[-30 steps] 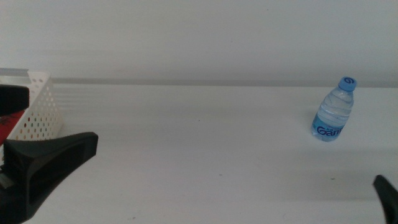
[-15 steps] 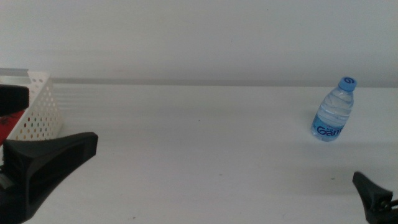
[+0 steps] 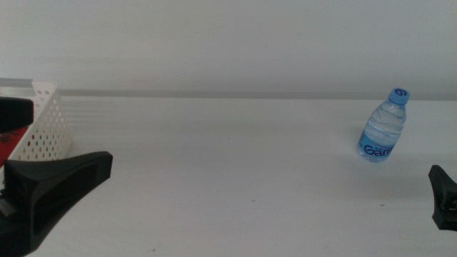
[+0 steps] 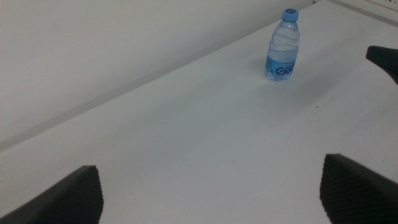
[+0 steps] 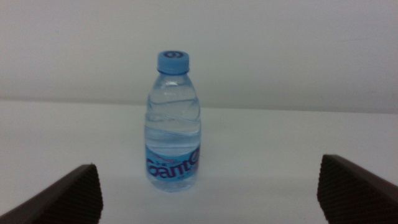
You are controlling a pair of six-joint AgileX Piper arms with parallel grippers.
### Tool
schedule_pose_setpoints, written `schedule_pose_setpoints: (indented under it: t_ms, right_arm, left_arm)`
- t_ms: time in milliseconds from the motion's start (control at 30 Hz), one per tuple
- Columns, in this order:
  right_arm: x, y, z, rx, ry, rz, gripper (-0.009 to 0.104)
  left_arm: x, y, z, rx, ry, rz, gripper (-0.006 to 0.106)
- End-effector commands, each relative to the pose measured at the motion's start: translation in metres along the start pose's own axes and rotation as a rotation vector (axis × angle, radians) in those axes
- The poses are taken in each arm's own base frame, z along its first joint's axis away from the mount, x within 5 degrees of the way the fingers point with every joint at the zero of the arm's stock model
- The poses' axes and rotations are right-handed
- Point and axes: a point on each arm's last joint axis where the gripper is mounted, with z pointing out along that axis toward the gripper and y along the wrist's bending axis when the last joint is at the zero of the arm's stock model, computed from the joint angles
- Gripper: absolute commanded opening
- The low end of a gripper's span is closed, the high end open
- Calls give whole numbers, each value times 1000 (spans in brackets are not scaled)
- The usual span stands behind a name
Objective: Use arms to grab the bottles and put them into the dustbin to the left of the table.
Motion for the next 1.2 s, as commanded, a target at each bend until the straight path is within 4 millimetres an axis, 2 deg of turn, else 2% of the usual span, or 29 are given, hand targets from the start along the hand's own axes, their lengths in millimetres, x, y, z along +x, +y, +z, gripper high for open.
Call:
schedule_pose_setpoints:
  t_ms: [0, 200, 333, 633, 833, 1167]
  right_arm:
    - [-3, -2, 8, 37, -18, -60, 92]
    - [-7, 2, 43, 31, 72, -172, 92]
    - [-8, 4, 69, 45, 97, -184, 92]
    - [3, 13, 121, 33, 186, -200, 92]
    - [9, 15, 144, 47, 199, -157, 92]
    - [22, 23, 172, 18, 231, -138, 92]
  left_arm:
    - [-1, -1, -1, 6, -18, -4, 94]
    - [-1, -1, -1, 6, -18, -4, 94]
    - [-1, -1, -1, 6, -18, -4, 94]
    - [-1, -1, -1, 6, -18, -4, 94]
    - [-1, -1, -1, 6, -18, -4, 94]
    - [-1, -1, -1, 6, -18, -4, 94]
